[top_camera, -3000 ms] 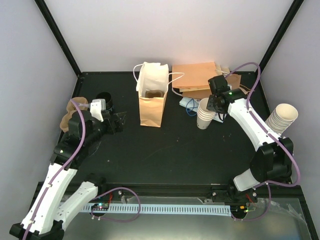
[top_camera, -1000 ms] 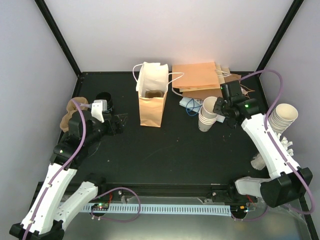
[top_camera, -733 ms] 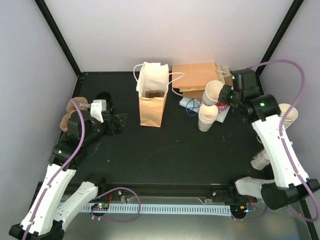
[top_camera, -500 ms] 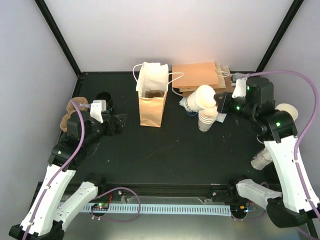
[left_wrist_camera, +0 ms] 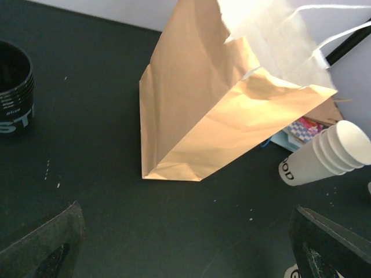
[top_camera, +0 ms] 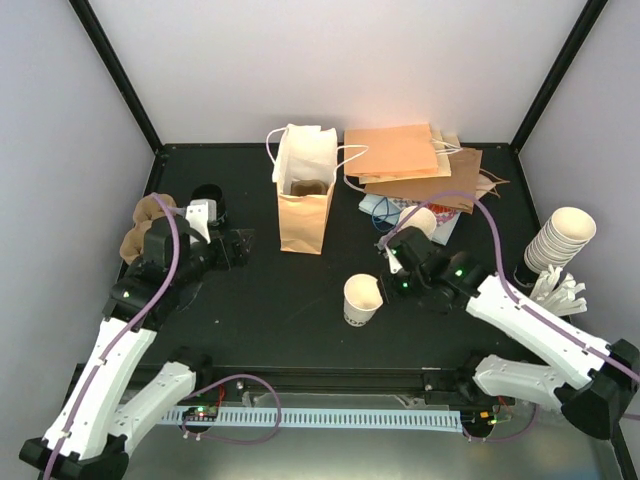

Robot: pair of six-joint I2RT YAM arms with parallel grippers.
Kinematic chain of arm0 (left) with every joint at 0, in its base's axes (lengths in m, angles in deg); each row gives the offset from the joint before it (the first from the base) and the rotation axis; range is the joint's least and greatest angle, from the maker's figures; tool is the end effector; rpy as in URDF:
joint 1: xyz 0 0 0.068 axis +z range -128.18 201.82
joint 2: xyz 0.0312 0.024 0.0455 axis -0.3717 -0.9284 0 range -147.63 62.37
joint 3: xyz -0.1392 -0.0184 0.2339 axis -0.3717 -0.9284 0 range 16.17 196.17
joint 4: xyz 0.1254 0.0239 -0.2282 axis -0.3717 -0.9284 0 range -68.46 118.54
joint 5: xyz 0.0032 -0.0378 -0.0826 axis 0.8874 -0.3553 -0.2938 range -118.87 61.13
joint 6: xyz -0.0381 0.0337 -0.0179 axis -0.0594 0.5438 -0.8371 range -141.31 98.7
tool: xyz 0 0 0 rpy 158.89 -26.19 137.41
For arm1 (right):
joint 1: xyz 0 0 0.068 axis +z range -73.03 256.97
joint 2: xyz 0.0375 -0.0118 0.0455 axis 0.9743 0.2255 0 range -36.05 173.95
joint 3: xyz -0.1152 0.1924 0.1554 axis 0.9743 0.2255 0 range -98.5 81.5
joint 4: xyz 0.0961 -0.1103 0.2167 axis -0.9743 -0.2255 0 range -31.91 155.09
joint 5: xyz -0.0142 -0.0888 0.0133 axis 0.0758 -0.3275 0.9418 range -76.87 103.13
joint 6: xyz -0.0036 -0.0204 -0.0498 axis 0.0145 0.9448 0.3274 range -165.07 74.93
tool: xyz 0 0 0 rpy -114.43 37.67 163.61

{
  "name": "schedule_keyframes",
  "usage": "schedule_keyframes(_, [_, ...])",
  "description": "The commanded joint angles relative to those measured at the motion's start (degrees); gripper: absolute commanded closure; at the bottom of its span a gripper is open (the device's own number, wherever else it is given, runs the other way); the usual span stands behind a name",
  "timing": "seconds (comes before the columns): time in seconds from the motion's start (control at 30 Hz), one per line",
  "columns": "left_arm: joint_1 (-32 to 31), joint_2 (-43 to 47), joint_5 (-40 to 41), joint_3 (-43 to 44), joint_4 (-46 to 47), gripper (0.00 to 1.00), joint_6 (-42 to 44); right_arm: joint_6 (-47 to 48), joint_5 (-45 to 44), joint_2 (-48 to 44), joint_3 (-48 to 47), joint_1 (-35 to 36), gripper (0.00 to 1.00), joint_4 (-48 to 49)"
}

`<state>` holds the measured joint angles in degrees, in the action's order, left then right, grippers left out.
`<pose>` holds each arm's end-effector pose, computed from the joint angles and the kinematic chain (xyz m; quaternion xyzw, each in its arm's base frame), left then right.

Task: Pack the takeout coffee

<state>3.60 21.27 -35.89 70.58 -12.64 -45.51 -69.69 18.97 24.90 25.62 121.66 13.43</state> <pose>0.1338 -0.0487 0.3508 -0.0131 0.8555 -0.2353 0.4611 0.1406 0.1440 0.2909 -0.1811 0.9397 0.2027 0.2074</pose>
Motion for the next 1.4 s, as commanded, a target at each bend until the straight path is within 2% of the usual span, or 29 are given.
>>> schedule_keyframes(0.0, [0.2,-1.6,2.4,0.9,-2.6,0.01,-1.1,-2.2,-12.7,1.7,1.7,4.4,0.99,6.0])
schedule_keyframes(0.07, [0.2,-1.6,2.1,0.4,-2.2,0.01,-1.4,-1.9,-15.1,3.0,2.7,5.9,0.99,6.8])
schedule_keyframes(0.47, [0.2,-1.4,2.5,-0.2,-1.9,0.01,-1.2,0.2,-17.2,5.5,5.9,7.9,0.98,13.3])
schedule_keyframes(0.63, [0.2,-1.6,2.5,0.3,-1.8,0.01,-0.9,0.6,-18.6,7.0,6.0,8.5,0.92,13.8])
schedule_keyframes(0.7, [0.2,-1.6,2.7,0.3,-1.7,0.01,-0.7,0.7,-18.9,7.2,5.9,8.7,0.83,13.9])
schedule_keyframes(0.77, [0.2,-1.8,2.6,0.6,-1.7,0.01,-0.6,0.7,-19.6,7.0,5.0,8.8,0.67,12.9])
schedule_keyframes(0.83, [0.2,-2.0,2.6,0.9,-1.9,0.01,-0.5,0.5,-22.0,5.9,3.1,8.8,0.57,10.7])
schedule_keyframes(0.87, [0.2,-2.0,2.7,1.2,-2.1,0.01,-0.4,0.6,-23.6,5.1,1.9,8.8,0.53,9.4])
schedule_keyframes(0.93, [0.2,-2.1,2.7,1.7,-2.3,0.01,0.0,0.6,-26.7,3.0,-0.6,8.8,0.34,7.1])
schedule_keyframes(0.97, [0.2,-2.1,2.8,1.8,-2.3,0.01,0.3,0.4,-28.5,1.9,-1.8,8.7,0.28,6.2])
schedule_keyframes(1.1, [0.2,-2.3,3.4,1.6,-2.3,0.01,0.4,-2.0,-38.4,-3.6,-3.6,8.7,0.05,5.0])
schedule_keyframes(1.37, [0.2,-2.1,1.4,-0.1,-1.8,0.01,-0.2,-2.9,-42.3,-9.5,-0.9,8.7,0.02,6.2])
